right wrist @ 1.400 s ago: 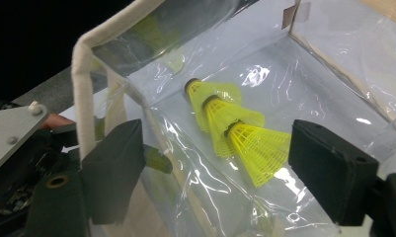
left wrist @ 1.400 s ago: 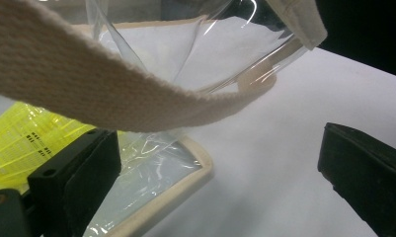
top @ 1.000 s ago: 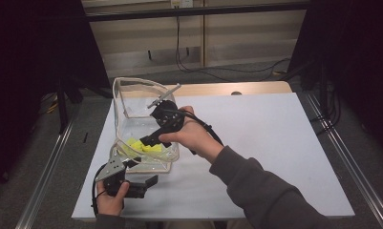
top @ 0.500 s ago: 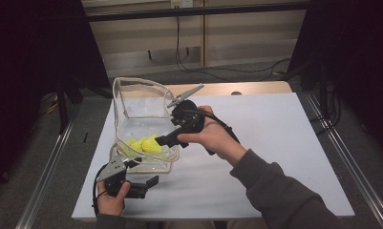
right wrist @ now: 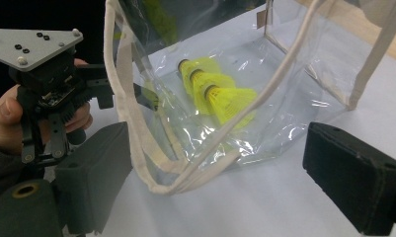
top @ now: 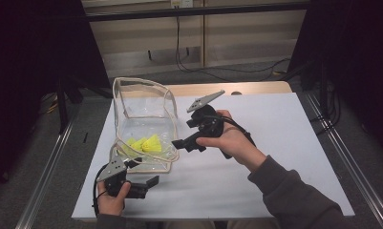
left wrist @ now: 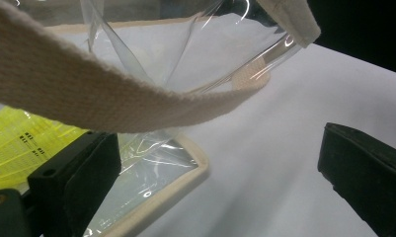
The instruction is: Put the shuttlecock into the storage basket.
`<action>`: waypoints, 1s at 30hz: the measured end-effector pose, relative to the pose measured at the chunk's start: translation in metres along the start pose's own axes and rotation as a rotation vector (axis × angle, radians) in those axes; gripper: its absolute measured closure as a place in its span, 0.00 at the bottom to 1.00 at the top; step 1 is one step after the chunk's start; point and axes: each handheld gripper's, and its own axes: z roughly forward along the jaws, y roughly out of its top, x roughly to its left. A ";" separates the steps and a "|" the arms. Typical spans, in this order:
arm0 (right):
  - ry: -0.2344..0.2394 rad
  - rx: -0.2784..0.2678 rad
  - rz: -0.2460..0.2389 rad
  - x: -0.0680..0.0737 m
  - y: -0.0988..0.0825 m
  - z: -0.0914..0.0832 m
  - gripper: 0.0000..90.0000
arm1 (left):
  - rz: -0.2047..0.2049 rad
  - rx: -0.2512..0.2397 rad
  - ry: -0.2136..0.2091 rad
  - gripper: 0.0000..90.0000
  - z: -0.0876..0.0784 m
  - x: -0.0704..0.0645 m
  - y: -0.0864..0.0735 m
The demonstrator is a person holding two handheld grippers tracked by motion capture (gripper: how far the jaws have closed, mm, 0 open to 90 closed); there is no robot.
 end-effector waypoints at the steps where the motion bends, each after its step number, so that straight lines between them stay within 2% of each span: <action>1: -0.001 -0.003 -0.005 -0.001 -0.002 -0.002 0.12 | -0.001 0.000 0.000 0.03 0.000 0.000 0.000; 7: -0.014 -0.025 -0.013 -0.006 -0.012 -0.012 0.11 | -0.003 0.002 0.000 0.03 0.000 0.000 0.000; 18: -0.036 -0.033 -0.026 -0.016 -0.036 -0.025 0.11 | -0.004 0.002 0.000 0.03 0.001 0.000 0.000; 30: -0.058 -0.032 0.000 -0.032 -0.065 -0.032 0.11 | -0.006 0.002 0.000 0.03 0.001 -0.001 -0.001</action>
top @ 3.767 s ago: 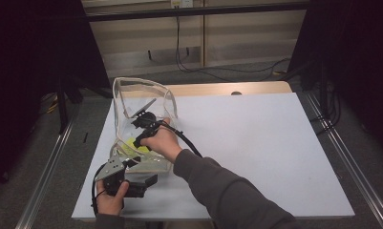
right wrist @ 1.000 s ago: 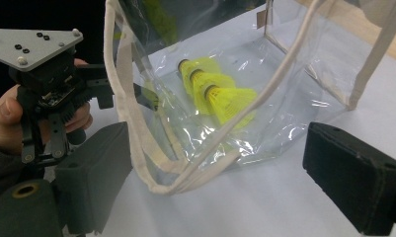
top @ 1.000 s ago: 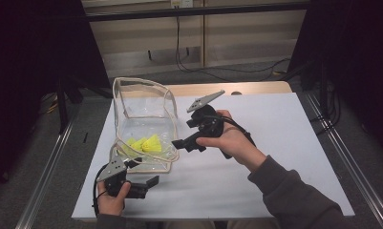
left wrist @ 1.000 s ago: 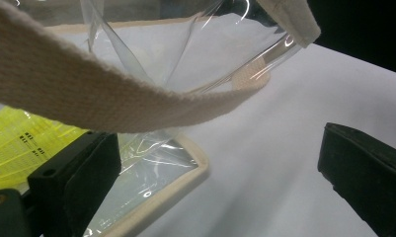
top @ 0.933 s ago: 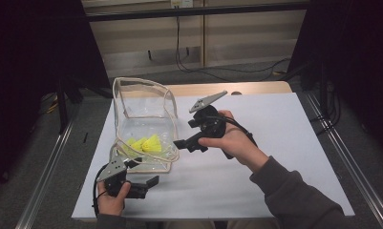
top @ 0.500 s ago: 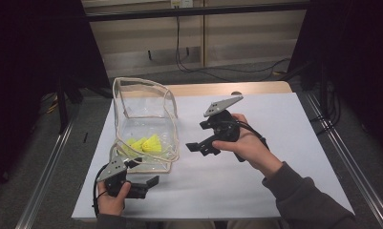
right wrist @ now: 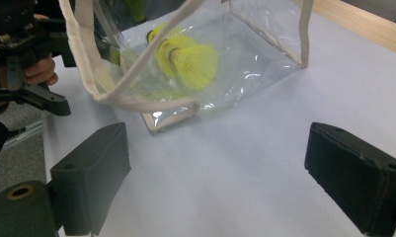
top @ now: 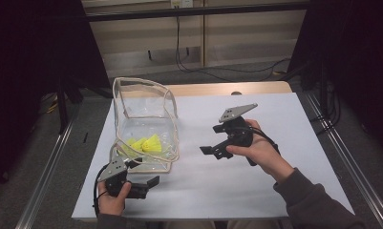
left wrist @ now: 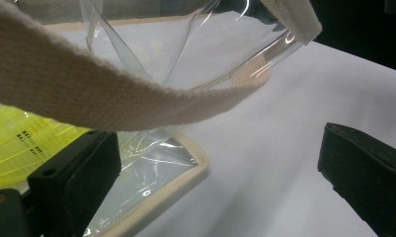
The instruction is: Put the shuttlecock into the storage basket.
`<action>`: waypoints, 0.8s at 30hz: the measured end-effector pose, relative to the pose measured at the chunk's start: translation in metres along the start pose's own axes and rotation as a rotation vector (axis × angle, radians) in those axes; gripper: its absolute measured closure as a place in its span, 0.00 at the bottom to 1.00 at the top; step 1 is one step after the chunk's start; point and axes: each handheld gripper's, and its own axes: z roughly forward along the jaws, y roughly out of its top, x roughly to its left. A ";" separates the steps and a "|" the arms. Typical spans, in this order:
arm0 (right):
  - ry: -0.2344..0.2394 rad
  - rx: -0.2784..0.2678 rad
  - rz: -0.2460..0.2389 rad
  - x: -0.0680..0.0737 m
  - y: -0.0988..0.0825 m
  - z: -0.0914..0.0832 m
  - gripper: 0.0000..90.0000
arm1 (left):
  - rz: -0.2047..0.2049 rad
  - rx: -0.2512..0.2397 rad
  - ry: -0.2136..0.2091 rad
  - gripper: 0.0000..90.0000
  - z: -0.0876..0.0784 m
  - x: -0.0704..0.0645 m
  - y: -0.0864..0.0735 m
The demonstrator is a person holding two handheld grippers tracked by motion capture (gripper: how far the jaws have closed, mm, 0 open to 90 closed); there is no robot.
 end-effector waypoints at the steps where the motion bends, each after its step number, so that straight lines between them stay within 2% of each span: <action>1: -0.003 0.001 0.001 -0.001 -0.002 0.000 0.11 | -0.002 0.000 0.000 0.03 0.000 0.000 0.000; 17: -0.037 -0.006 0.027 -0.018 -0.037 -0.010 0.11 | -0.001 0.001 0.002 0.03 0.000 0.000 0.000; 24: -0.053 0.002 0.059 -0.025 -0.054 -0.014 0.11 | 0.003 0.006 0.002 0.03 0.000 0.000 0.000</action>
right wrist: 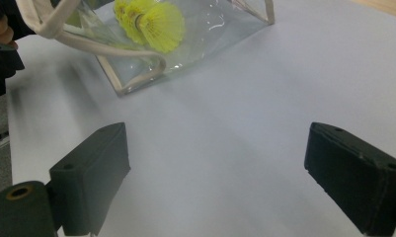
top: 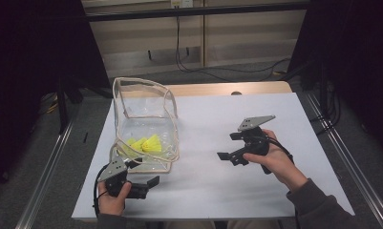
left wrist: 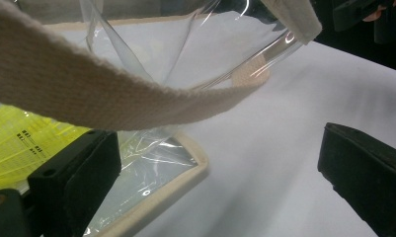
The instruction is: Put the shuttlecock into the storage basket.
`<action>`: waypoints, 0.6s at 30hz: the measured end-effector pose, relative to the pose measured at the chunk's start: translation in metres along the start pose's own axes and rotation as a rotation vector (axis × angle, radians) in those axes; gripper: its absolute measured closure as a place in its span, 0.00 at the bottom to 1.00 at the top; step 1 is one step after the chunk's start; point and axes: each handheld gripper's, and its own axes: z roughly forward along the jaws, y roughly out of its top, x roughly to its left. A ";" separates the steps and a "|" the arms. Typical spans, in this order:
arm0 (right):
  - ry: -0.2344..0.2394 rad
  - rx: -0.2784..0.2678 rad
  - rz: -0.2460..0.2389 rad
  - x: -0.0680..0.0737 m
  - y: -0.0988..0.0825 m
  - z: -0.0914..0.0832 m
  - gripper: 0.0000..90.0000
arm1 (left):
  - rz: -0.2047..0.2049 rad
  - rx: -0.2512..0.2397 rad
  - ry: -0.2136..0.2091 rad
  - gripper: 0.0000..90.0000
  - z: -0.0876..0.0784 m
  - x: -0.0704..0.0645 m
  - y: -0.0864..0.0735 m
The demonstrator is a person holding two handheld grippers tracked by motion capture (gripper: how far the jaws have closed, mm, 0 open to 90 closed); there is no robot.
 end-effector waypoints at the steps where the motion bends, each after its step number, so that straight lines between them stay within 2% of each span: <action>1: -0.003 0.000 0.001 -0.001 -0.002 0.000 0.11 | -0.001 0.000 0.001 0.03 0.000 0.000 0.000; 18: -0.022 -0.022 0.016 -0.008 -0.029 -0.012 0.11 | 0.003 0.002 -0.002 0.03 0.001 -0.001 0.000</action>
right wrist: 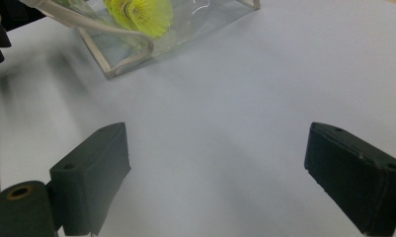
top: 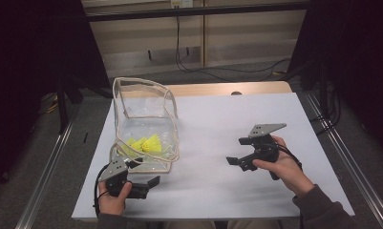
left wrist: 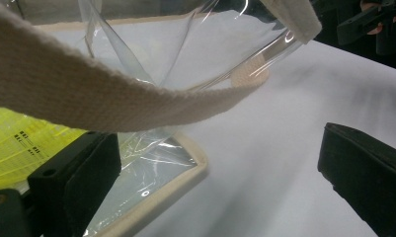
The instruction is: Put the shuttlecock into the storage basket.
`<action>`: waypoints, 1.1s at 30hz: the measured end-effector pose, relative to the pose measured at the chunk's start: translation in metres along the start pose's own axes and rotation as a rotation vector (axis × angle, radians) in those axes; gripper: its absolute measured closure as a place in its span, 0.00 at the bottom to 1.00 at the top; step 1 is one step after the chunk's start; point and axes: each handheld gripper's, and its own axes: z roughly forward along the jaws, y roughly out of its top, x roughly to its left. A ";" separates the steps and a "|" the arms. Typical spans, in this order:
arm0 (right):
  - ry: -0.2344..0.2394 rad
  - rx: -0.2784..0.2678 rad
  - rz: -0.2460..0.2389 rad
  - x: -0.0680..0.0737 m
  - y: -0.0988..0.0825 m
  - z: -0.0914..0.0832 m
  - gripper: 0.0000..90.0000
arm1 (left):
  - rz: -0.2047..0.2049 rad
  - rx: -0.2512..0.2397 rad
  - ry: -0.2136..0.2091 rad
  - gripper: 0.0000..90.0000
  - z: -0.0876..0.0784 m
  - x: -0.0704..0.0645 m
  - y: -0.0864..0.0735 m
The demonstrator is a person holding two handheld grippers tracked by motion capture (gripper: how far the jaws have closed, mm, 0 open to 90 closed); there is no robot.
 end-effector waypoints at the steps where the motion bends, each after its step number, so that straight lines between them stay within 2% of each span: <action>1: 0.001 0.001 0.000 0.000 -0.001 -0.001 0.11 | 0.001 0.000 0.000 0.03 0.000 0.000 0.000; 33: -0.052 0.008 0.023 -0.012 -0.048 -0.021 0.10 | -0.001 0.003 -0.002 0.03 0.002 -0.001 0.000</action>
